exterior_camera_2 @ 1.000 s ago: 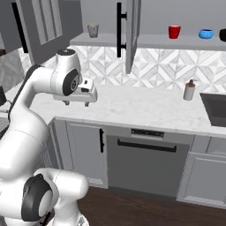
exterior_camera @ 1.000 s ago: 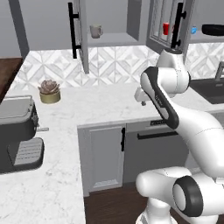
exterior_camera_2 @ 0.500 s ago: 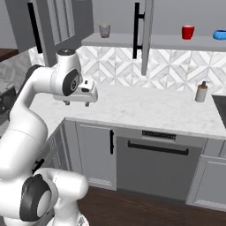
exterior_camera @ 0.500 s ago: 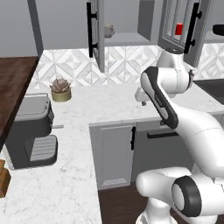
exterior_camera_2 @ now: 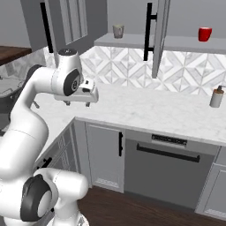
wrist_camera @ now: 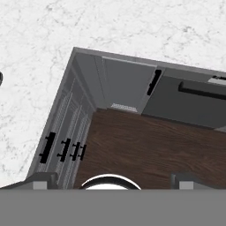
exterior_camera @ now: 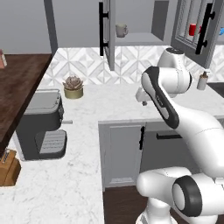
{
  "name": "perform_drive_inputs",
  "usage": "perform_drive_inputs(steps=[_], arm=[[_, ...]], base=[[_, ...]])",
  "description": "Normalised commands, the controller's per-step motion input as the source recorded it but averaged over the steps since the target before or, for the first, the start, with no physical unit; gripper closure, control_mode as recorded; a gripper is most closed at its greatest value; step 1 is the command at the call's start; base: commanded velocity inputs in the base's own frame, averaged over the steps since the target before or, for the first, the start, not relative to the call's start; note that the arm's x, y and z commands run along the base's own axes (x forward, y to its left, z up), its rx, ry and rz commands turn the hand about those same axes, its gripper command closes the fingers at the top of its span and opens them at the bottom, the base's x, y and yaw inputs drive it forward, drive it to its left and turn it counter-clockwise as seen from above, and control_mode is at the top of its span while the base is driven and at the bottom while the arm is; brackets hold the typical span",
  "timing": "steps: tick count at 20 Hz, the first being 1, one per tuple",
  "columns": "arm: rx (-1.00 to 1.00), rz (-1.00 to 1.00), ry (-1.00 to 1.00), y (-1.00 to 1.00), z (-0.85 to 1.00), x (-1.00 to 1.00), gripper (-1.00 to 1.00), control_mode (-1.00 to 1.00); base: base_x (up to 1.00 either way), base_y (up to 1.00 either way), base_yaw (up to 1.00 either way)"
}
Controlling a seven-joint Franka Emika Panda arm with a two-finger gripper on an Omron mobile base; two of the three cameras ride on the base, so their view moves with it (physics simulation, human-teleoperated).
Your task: Gather all objects into one cabinet and sort the glasses and bowls to opposite sides.
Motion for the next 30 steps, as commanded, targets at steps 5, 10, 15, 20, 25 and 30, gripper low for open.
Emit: perform_drive_inputs(steps=[5, 10, 15, 20, 25, 30], arm=[[0.00, 0.00, 0.00, 0.00, 0.00, 0.00, -1.00, 1.00], [0.00, 0.00, 0.00, 0.00, 0.00, 0.00, -1.00, 1.00], [0.00, 0.00, 0.00, 0.00, 0.00, 0.00, -1.00, 1.00], [0.00, 0.00, 0.00, 0.00, 0.00, 0.00, -1.00, 1.00], [0.00, 0.00, 0.00, 0.00, 0.00, 0.00, -1.00, 1.00], [0.00, 0.00, 0.00, 0.00, 0.00, 0.00, -1.00, 1.00]], base=[[0.08, 0.00, 0.00], [0.40, -0.31, 0.00], [0.38, -0.37, 0.00], [0.10, -0.21, 0.00], [0.35, -0.13, -0.06], [0.70, -0.11, -0.07]])
